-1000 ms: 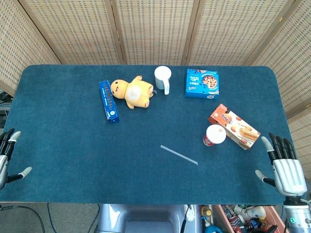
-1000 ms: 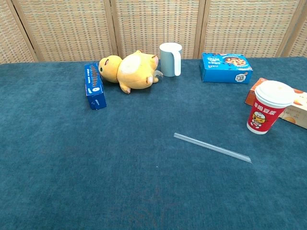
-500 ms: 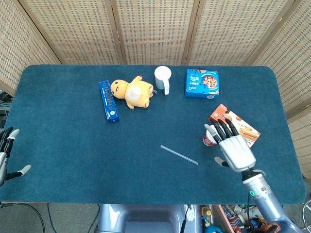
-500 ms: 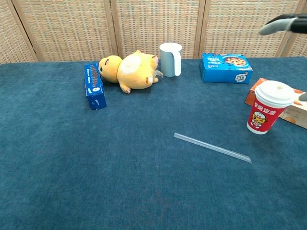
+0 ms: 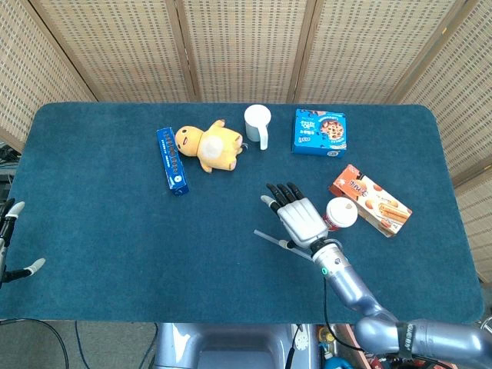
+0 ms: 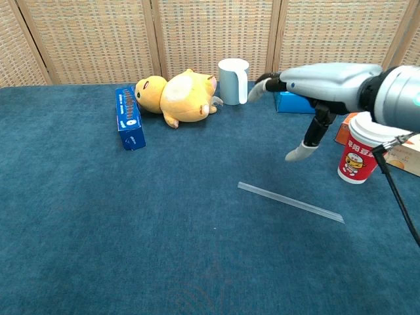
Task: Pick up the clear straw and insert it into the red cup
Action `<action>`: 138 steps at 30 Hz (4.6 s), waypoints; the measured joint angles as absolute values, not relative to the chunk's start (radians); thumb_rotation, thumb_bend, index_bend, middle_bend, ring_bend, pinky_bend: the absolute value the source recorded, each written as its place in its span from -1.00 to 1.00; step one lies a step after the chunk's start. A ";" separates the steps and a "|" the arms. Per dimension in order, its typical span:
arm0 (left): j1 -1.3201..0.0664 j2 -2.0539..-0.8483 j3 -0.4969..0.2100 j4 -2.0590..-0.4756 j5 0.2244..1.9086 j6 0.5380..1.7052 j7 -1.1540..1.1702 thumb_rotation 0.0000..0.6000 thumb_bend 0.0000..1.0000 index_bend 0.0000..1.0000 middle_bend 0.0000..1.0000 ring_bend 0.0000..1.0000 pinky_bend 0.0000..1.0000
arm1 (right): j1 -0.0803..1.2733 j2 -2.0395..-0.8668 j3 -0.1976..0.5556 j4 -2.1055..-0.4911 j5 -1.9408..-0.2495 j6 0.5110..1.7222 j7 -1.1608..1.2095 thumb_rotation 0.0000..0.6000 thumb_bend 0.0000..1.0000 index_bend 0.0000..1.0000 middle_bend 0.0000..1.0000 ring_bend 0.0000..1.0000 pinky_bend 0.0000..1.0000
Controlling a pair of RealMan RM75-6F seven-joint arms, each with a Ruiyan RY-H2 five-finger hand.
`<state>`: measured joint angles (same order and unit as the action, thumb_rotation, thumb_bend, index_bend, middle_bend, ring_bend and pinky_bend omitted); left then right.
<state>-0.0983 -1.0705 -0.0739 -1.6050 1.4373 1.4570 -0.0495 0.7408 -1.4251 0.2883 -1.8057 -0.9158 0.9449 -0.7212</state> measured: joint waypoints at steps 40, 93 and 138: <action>-0.103 -1.066 -0.080 -1.595 1.418 1.445 -0.070 1.00 -0.71 -1.00 -1.00 -1.00 -1.00 | 1.004 -1.802 0.359 -1.505 -0.242 1.128 -0.857 1.00 -0.35 0.00 -1.00 -1.00 -1.00; -0.111 -1.058 -0.090 -1.597 1.398 1.428 -0.088 1.00 -0.71 -1.00 -1.00 -1.00 -1.00 | 0.945 -1.778 0.265 -1.500 -0.297 1.050 -0.776 1.00 -0.05 0.24 -1.00 -1.00 -1.00; -0.105 -1.034 -0.082 -1.648 1.422 1.449 -0.075 1.00 -0.71 -1.00 -1.00 -1.00 -1.00 | 0.739 -1.338 0.613 -1.923 -0.772 0.896 0.027 1.00 0.02 0.35 -1.00 -1.00 -1.00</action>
<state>-0.1052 -1.0340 -0.0824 -1.6477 1.4223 1.4487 -0.0750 0.7394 -1.3381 0.6134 -1.9233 -0.7721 0.8965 0.0265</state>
